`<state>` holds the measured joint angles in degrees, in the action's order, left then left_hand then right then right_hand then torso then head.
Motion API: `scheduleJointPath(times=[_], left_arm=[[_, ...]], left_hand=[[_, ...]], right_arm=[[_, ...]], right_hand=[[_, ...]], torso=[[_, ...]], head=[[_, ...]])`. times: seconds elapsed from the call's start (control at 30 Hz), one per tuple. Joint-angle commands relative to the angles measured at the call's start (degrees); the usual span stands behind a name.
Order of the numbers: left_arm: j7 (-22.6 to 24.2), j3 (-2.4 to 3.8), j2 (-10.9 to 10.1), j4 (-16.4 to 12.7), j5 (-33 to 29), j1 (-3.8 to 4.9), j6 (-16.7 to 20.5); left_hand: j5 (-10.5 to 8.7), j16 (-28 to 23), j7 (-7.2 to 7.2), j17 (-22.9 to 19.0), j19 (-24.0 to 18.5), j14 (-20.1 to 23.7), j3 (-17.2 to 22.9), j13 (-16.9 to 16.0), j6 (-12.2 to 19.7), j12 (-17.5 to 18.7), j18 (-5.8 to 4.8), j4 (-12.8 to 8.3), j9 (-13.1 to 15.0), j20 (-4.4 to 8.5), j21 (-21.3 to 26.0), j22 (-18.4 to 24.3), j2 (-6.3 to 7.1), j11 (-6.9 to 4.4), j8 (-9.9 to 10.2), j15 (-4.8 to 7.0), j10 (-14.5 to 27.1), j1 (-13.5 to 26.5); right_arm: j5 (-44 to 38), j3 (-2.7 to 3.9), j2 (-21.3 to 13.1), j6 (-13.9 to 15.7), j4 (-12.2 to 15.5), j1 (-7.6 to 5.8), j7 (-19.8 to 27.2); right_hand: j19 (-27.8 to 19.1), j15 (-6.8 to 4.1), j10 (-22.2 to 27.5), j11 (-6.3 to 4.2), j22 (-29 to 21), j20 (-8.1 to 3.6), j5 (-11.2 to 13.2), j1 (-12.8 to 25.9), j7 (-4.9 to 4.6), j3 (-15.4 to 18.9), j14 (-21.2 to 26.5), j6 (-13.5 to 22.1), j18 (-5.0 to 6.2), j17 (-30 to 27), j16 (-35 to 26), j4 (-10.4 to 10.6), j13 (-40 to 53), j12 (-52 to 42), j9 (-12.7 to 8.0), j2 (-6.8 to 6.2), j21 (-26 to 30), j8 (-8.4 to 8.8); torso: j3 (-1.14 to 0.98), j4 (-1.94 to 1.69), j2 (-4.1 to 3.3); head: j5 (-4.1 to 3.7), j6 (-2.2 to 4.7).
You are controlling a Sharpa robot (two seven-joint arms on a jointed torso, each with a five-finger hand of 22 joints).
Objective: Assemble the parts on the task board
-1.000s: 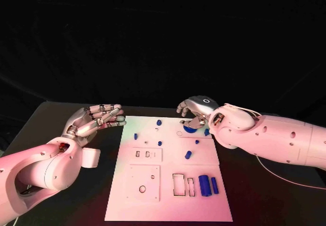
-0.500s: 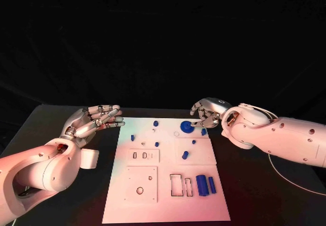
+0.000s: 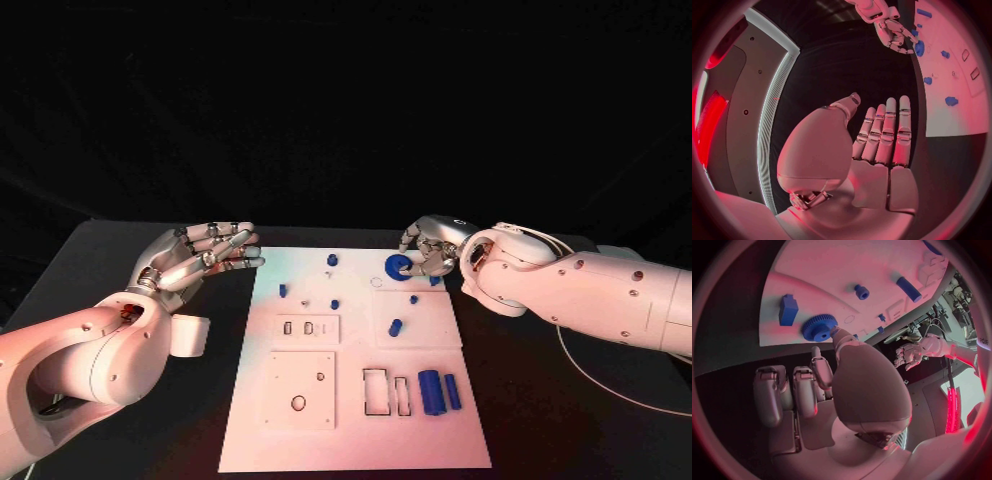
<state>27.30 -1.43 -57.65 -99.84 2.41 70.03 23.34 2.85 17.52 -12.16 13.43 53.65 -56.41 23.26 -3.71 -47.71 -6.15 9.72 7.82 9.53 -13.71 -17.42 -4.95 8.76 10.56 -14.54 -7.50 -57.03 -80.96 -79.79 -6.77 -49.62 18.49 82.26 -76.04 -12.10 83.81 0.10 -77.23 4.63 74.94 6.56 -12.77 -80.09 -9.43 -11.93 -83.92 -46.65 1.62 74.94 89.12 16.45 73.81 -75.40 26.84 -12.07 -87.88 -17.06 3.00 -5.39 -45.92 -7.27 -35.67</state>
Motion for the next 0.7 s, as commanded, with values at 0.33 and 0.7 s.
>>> scheduleJointPath(times=[0.33,0.7], left_arm=[[0.3,0.04,0.0,0.0,0.0,0.06,-1.0],[0.2,0.04,0.0,0.1,0.0,0.06,-1.0]], left_hand=[[0.12,-0.4,-1.63,0.1,0.3,-0.1,0.1,0.0,0.5,0.3,0.8,-0.1,-0.1,-0.02,0.1,0.1,0.36,0.12,0.2,-0.31,0.3,0.1],[0.12,-0.5,-1.59,0.2,0.3,-0.1,0.1,0.0,0.5,0.5,0.81,-0.3,-0.1,-0.02,0.1,0.1,0.37,0.09,0.3,-0.3,0.2,0.1]], right_arm=[[1.1,-0.04,0.8,-1.9,-0.8,0.29,-1.0],[1.4,-0.05,1.0,-2.2,-1.2,0.33,-1.1]], right_hand=[[5.1,0.48,-2.5,0.03,13.5,0.1,-1.3,-0.1,0.01,0.2,-5.7,0.2,-1.2,13.3,0.4,0.0,3.8,-3.5,0.0,0.64,-1.0,-0.57],[5.6,0.44,-4.5,-0.04,14.3,0.1,-2.8,0.0,0.11,-0.5,-5.8,-0.5,-1.4,13.8,0.6,-0.1,6.5,-6.1,0.0,0.87,-1.5,-1.05]], torso=[[0.04,0.02,0.08],[0.02,0.04,0.06]], head=[[0.06,-0.31],[0.23,-0.19]])
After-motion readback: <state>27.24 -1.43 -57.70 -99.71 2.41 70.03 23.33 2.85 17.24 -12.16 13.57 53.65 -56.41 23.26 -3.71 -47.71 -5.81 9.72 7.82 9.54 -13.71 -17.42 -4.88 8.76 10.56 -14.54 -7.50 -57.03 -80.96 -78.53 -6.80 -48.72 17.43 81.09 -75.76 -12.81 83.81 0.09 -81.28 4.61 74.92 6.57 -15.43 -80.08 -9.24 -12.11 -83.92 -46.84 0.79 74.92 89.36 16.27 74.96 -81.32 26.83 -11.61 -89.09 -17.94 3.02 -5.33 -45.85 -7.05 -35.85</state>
